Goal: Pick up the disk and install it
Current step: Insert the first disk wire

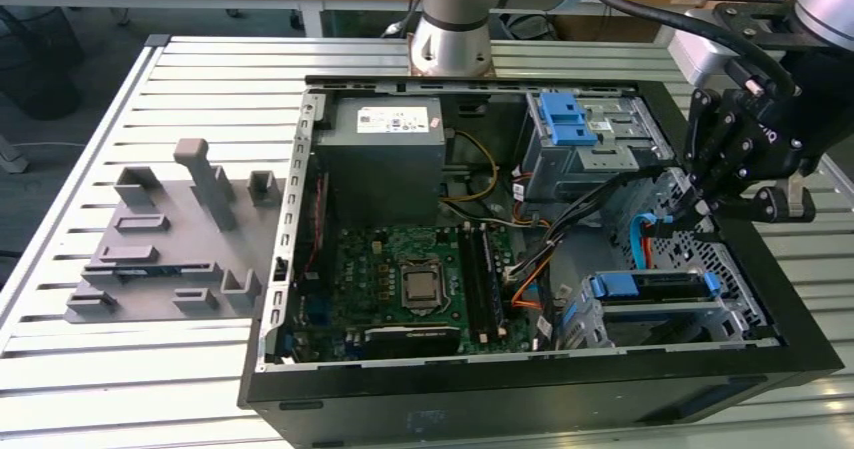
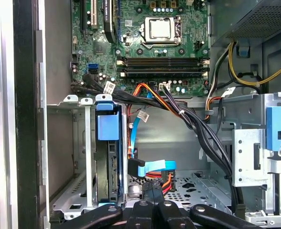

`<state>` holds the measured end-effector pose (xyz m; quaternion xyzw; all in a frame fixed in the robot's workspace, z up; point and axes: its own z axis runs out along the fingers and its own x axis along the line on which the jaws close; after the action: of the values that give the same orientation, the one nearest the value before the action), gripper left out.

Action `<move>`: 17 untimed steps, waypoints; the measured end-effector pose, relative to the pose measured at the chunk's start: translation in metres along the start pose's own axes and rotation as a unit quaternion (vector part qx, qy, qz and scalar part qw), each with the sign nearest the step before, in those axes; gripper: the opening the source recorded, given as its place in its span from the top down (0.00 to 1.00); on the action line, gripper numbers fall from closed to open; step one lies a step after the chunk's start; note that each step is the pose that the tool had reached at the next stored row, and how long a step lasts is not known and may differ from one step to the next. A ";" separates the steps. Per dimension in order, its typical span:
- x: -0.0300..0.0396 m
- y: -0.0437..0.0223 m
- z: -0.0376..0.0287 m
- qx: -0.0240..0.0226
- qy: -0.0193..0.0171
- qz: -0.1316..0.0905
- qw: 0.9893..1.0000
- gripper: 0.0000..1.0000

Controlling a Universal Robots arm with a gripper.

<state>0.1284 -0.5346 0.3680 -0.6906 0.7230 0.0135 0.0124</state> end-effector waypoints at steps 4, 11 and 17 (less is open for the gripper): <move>-0.0001 0.0000 0.0000 0.000 0.000 0.000 1.000 0.89; -0.0043 0.0011 0.0002 0.005 0.012 0.000 1.000 0.89; -0.0082 0.0035 0.0005 0.009 0.019 0.000 1.000 0.89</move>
<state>0.1253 -0.5263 0.3679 -0.6907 0.7231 -0.0059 0.0046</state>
